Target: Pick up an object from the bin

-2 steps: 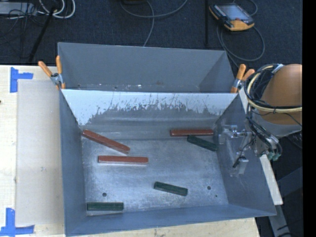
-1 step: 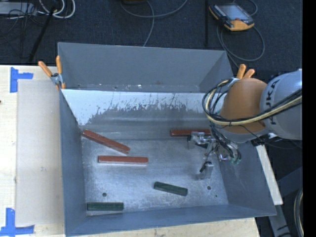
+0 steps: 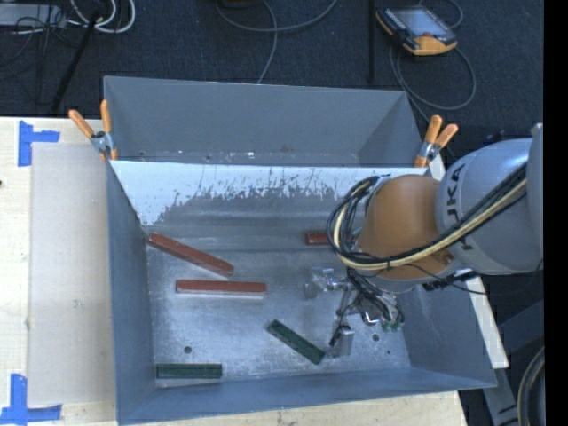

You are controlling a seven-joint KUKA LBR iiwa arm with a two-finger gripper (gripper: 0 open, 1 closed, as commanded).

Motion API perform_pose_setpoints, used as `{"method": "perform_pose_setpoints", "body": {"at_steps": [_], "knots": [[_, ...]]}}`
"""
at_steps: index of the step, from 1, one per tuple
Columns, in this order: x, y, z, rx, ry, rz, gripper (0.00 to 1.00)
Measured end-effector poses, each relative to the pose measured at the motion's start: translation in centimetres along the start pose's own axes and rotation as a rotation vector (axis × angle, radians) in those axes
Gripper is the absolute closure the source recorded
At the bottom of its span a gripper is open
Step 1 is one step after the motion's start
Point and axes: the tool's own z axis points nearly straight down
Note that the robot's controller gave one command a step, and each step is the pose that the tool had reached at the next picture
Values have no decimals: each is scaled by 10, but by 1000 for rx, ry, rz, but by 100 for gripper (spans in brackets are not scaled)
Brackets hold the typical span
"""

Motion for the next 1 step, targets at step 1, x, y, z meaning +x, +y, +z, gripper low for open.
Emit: {"method": "perform_pose_setpoints", "body": {"at_steps": [1], "knots": [[31,34,7,4,-7,33,0]]}}
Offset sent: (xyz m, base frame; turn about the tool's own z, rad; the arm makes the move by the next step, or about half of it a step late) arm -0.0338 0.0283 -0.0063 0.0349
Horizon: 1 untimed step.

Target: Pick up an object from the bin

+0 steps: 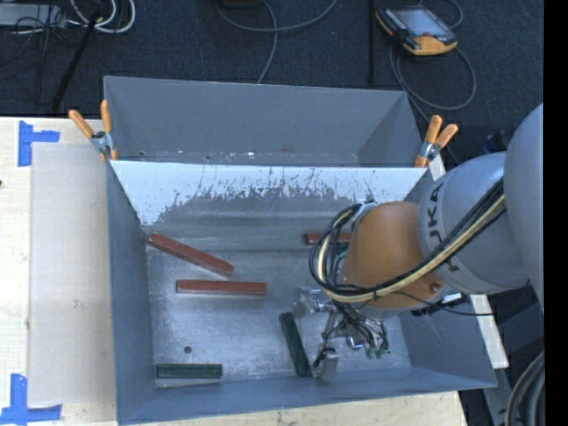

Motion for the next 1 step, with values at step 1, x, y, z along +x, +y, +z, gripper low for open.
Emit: {"method": "perform_pose_setpoints", "body": {"at_steps": [1], "knots": [[-37,27,0,-1,-2,-245,0]]}}
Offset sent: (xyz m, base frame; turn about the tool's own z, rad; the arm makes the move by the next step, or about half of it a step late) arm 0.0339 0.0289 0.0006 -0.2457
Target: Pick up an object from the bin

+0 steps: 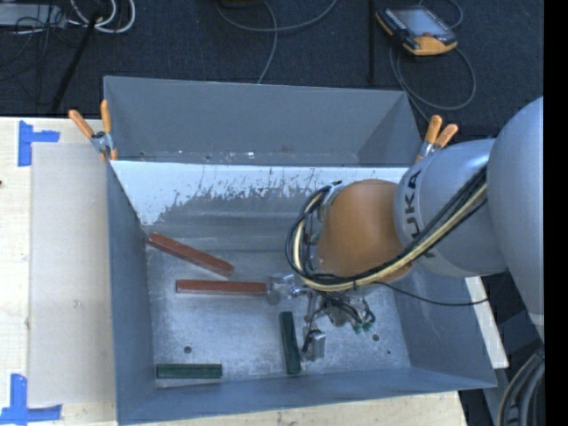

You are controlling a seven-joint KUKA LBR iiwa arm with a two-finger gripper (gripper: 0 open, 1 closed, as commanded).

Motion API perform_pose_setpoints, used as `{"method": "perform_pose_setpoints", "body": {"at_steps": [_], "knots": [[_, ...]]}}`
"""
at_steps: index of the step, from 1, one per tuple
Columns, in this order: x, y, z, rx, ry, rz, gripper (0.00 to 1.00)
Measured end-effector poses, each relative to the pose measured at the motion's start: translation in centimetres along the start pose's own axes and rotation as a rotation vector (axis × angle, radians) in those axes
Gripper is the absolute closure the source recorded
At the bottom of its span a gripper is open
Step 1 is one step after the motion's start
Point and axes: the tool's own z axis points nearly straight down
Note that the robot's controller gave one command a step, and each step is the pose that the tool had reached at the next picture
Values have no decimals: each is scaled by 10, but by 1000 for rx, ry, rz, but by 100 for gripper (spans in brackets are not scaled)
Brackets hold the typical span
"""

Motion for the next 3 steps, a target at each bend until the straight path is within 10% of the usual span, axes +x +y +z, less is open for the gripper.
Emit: {"method": "perform_pose_setpoints", "body": {"at_steps": [1,2,3], "knots": [[32,12,-9,-1,3,-449,0],[33,12,-9,-1,4,-449,100],[47,4,-137,3,-3,-522,100]]}}
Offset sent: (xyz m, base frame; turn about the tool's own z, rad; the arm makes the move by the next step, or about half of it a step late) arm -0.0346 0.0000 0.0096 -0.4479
